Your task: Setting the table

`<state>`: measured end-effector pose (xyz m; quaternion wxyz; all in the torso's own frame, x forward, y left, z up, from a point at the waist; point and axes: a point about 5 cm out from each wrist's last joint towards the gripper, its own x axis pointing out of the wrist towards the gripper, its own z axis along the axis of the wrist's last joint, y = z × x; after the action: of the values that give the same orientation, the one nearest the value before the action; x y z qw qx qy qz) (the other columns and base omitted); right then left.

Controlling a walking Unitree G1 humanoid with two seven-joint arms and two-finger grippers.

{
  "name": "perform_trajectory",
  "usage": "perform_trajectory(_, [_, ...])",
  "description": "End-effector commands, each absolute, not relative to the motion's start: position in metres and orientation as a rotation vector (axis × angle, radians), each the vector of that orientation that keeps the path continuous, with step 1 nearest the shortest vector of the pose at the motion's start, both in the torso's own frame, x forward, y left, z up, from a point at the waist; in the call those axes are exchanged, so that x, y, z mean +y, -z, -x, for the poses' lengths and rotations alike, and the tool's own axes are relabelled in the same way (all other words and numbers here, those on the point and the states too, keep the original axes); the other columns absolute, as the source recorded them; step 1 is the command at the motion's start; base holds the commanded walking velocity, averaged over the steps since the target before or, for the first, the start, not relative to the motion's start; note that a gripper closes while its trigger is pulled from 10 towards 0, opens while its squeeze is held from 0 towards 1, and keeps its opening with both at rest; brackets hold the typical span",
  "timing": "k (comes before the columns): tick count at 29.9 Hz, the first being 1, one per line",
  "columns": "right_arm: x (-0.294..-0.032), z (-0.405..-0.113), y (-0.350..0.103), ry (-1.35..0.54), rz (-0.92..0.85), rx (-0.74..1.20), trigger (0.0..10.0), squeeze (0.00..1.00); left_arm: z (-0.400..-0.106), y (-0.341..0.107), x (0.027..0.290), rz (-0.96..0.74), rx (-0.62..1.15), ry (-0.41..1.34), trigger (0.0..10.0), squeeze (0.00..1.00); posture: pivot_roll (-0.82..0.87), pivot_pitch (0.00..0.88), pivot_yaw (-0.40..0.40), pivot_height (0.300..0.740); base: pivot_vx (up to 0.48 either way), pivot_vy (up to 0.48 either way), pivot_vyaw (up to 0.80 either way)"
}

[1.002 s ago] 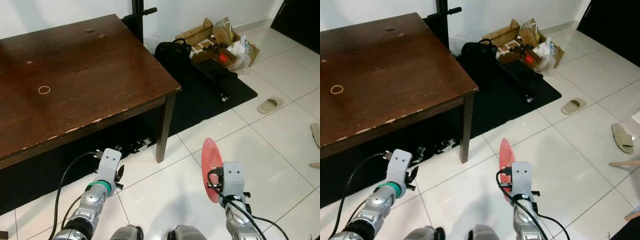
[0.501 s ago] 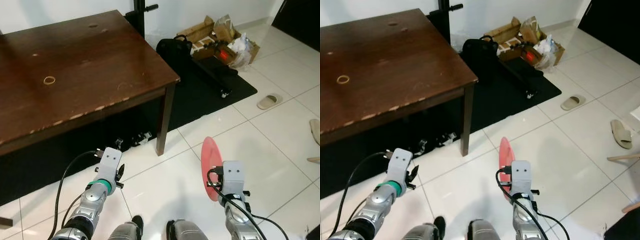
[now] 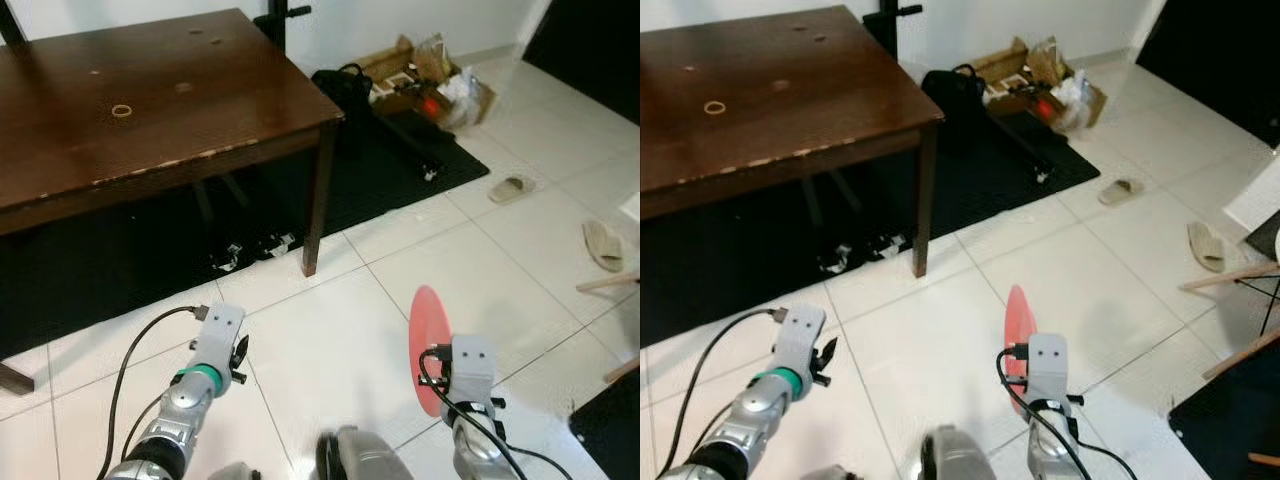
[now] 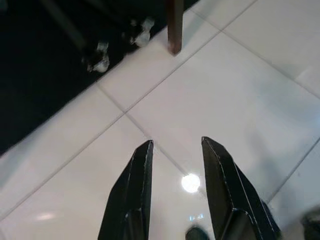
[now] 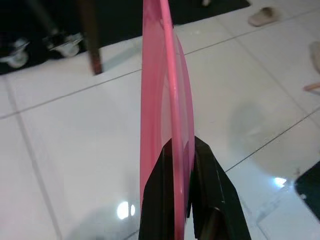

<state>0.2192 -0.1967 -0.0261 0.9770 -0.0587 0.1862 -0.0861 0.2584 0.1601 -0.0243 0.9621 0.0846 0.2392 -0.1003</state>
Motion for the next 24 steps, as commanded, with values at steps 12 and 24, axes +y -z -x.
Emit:
perform_trajectory(12, [-0.1951,-0.2186,0.0247,0.165,0.058,0.359,10.0,0.0,-0.2534,0.0293,0.1579,-0.152,0.512,0.203,10.0,0.0,-0.11,0.0,0.043,0.74,-0.105,0.0,0.0])
perform_trajectory(24, [-0.1977,-0.2203,0.0226,0.182,-0.006,0.352,10.0,0.0,-0.2544,0.029,0.1563,-0.149,0.515,0.204,10.0,0.0,-0.11,0.0,0.043,0.74,0.0,0.0,0.22])
